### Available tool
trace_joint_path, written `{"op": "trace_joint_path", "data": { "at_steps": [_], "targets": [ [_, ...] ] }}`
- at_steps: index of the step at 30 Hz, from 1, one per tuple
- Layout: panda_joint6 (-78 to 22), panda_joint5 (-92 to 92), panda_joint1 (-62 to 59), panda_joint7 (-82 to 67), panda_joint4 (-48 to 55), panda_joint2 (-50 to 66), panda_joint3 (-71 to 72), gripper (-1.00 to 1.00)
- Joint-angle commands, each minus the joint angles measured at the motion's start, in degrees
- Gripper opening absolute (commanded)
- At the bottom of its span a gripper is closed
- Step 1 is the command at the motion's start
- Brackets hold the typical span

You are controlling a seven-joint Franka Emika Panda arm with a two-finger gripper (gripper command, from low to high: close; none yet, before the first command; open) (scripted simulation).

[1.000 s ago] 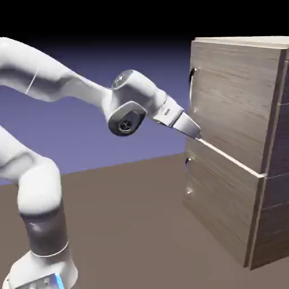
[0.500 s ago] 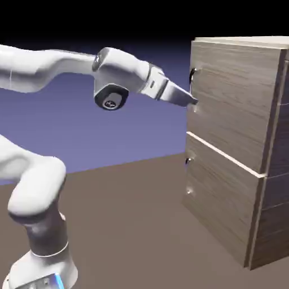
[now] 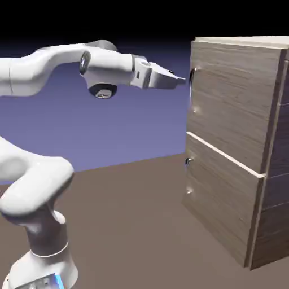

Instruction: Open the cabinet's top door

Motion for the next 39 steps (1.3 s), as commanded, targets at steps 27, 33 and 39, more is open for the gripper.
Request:
{"op": "trace_joint_path", "data": {
  "at_steps": [27, 33, 39],
  "targets": [
    [-7.5, 47.0, -26.7, -24.4, 12.9, -12.9, 23.3, -1.00],
    [-19.1, 46.5, -16.7, -29.0, 0.4, -14.3, 16.0, -1.00],
    [-32.0, 41.0, -7.0, -32.9, -12.0, -15.8, 5.4, -1.00]
  ]
}}
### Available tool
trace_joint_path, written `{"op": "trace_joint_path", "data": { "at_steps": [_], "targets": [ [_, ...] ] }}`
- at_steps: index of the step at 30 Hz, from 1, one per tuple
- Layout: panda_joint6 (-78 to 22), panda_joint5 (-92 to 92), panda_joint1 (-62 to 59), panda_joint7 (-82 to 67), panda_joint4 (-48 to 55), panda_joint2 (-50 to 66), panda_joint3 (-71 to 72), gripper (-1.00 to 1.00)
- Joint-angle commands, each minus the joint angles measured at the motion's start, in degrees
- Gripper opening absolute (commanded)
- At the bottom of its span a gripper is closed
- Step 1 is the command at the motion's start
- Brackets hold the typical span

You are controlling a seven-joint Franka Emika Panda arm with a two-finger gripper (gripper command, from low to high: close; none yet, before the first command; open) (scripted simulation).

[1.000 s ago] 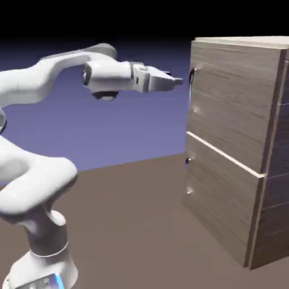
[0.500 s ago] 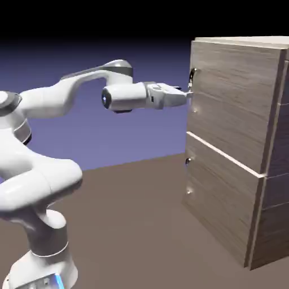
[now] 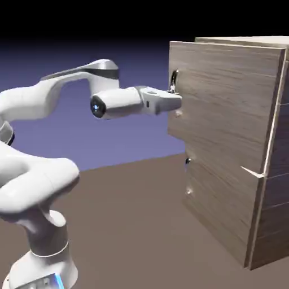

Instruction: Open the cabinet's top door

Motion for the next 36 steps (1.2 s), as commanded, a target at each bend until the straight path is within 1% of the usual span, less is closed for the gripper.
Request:
{"op": "trace_joint_path", "data": {
  "at_steps": [1, 9, 14, 19, 26, 30, 36],
  "targets": [
    [-2.1, -1.5, 1.3, -0.5, -1.8, -0.3, -2.1, -1.00],
    [-17.7, -15.1, 6.2, -3.6, -11.5, -2.3, -18.7, -1.00],
    [-26.6, -24.7, 5.7, -5.7, -14.2, -1.8, -29.1, -1.00],
    [-35.3, -34.8, 3.9, -8.5, -14.6, 1.2, -39.5, -1.00],
    [-47.9, -50.3, 1.7, -14.2, -11.2, 10.6, -54.0, -1.00],
    [-55.5, -59.2, 1.7, -18.4, -6.7, 18.8, -61.7, -1.00],
    [-64.2, -69.9, 6.0, -23.6, 1.8, 30.6, -72.0, -1.00]
  ]
}}
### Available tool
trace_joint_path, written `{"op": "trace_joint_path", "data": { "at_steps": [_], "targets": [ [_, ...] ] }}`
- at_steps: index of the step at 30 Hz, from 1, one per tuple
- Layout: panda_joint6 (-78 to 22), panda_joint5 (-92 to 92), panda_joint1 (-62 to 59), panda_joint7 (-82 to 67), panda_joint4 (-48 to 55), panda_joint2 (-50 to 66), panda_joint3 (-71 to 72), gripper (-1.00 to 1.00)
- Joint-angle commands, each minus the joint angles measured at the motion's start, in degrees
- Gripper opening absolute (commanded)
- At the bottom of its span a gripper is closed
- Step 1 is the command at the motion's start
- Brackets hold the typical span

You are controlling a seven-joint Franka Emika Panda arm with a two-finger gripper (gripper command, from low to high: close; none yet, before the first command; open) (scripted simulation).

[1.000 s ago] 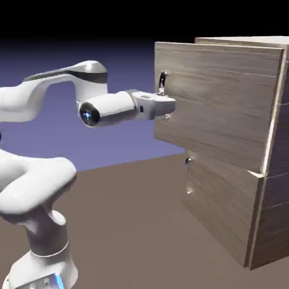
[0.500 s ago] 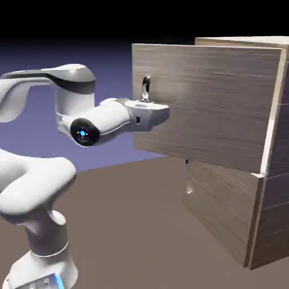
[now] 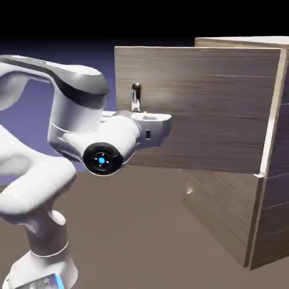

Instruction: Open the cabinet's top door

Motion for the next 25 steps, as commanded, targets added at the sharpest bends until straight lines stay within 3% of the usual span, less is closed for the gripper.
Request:
{"op": "trace_joint_path", "data": {
  "at_steps": [1, 18, 25],
  "targets": [
    [-1.6, -1.4, 0.6, -0.9, 1.6, 2.1, -1.4, -1.00],
    [-28.6, -15.8, 16.8, -16.0, 31.3, 33.5, -22.9, -1.00],
    [-39.5, -18.4, 17.1, -24.6, 42.8, 46.0, -25.8, -1.00]
  ]
}}
